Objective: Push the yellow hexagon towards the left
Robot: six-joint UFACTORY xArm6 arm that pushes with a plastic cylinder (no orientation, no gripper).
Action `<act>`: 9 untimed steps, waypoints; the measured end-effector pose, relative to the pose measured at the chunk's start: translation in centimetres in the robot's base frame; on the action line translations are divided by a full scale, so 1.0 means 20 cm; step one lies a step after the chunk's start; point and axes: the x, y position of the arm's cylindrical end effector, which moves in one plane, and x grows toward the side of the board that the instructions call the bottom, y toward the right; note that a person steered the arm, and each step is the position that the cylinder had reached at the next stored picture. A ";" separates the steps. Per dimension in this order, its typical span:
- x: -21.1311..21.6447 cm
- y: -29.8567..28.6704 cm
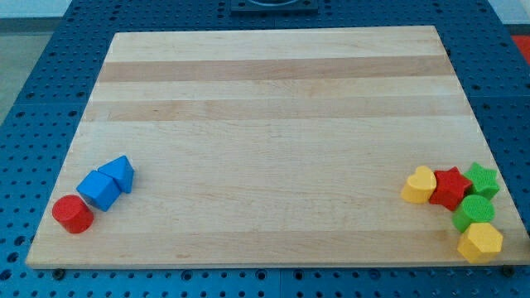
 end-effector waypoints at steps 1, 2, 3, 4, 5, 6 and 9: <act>0.00 0.00; 0.00 -0.16; 0.00 -0.24; 0.00 -0.24; 0.00 -0.26; 0.00 -0.38; -0.11 -0.68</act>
